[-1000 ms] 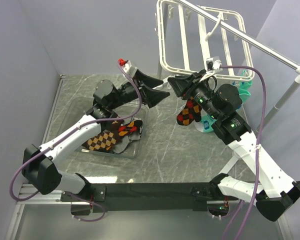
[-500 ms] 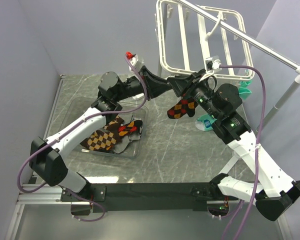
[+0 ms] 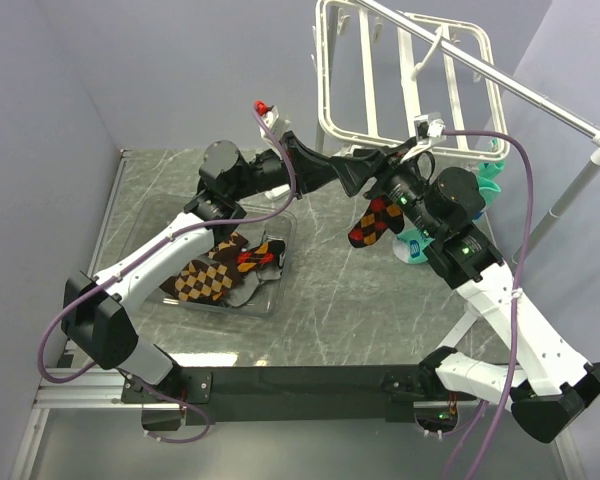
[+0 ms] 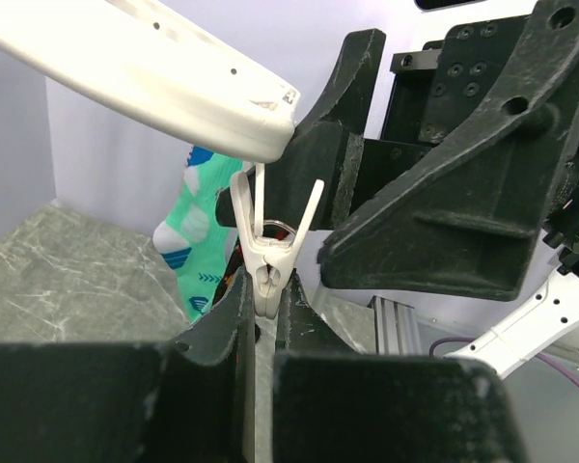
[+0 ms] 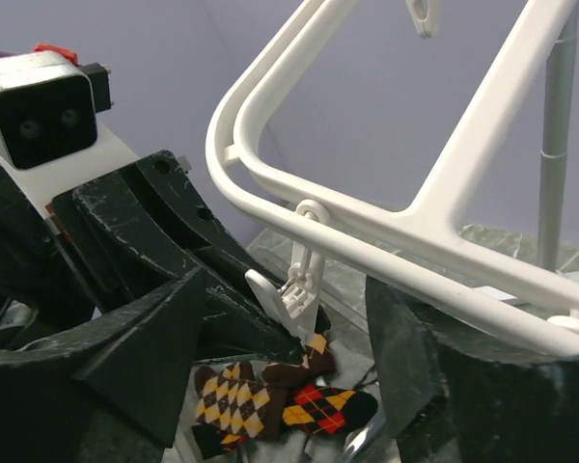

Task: Clip the socks to the hanger
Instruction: Open the clamp at the hanger.

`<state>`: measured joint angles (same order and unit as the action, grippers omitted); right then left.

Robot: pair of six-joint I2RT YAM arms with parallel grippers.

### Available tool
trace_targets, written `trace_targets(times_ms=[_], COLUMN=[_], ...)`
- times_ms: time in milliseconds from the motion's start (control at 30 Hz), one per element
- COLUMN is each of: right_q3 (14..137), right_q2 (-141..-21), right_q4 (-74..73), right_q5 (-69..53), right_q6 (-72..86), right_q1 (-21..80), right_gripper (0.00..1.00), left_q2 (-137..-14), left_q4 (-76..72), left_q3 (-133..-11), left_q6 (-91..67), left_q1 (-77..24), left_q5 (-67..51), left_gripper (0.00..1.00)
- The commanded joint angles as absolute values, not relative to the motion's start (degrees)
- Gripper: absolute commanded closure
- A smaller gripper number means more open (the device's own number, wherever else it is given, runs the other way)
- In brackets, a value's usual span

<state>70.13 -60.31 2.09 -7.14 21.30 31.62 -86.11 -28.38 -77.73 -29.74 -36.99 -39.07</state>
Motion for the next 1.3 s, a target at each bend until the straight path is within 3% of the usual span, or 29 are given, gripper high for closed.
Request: trace_targets(times_ms=[0,167,567,933,1067,1267], right_q3=[70.8,67.3,59.5,58.8,59.3,59.9], right_q2=[-58.4,-57.1,-58.0,-59.2,-59.7,-60.4], right_q4=[4.4,9.0,27.6,31.3,31.6,31.5], right_q5=[-5.1,-5.0,-17.8,-19.2,-19.6,-20.2], right_q6=[23.5,25.5,25.4,25.0,25.4,25.6], right_q1=[30.9,29.6,27.1,26.8,26.6,26.5], right_gripper=[0.25,0.25,0.29,0.35,0.42,0.72], left_q2=[-86.2,-86.7,-87.6,-88.2,-88.2,-88.3], left_q4=[-29.6,-31.5,-31.1,-30.7,-31.0,-31.1], left_q3=[-79.8,-79.9,-81.4,-82.0,-82.0,-82.0], left_q6=[-29.9,-31.2,-33.3,-33.8,-34.3,-34.4], left_q1=[-37.2,-37.0,-35.8,-34.9,-34.6,-34.5], left_q5=[-40.2,-42.5,-47.5,-48.6,-49.0,-49.0], left_gripper=[0.99,0.99,0.99,0.99,0.99,0.99])
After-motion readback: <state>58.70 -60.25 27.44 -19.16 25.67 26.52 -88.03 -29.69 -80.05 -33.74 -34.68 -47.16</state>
